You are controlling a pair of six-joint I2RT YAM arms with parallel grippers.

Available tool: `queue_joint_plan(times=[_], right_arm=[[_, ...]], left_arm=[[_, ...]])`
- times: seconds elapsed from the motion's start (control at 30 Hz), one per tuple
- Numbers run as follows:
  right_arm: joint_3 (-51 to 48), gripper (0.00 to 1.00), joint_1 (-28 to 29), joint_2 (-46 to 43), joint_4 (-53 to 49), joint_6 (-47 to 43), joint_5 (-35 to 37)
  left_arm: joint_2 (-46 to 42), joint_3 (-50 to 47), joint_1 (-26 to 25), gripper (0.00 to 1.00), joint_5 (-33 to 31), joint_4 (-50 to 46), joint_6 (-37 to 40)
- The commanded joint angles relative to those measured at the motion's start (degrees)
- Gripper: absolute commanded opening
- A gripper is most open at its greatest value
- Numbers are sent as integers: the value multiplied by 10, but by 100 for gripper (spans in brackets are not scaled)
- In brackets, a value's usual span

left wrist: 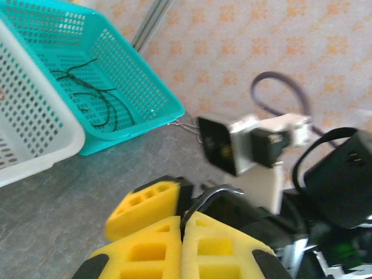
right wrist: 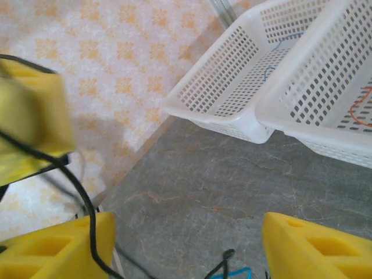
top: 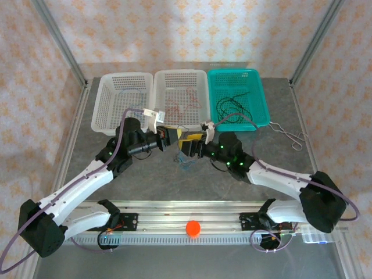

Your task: Untangle the cables

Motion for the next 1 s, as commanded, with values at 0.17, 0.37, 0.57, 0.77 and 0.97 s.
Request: queue_joint_plan(times=[0.17,0.37,0.57,0.77,0.97], right_arm=[[-13,54,15,60,82,67,65],[-39,46,21,90,73,92,89],[-67,35,21,81,8,109,171],[-92,37,20,6,-57,104,237],[-84,42,11,-122,-171,55,302]], left_arm=[[-19,56,-30,0,7,-4,-5],[-18,86,-29,0,-44,-36,16],[-11,116,-28,0,-123,-78,35],[-7,140,-22,0,-171,-115,51],[5,165,-4,0,-238,-171,61]])
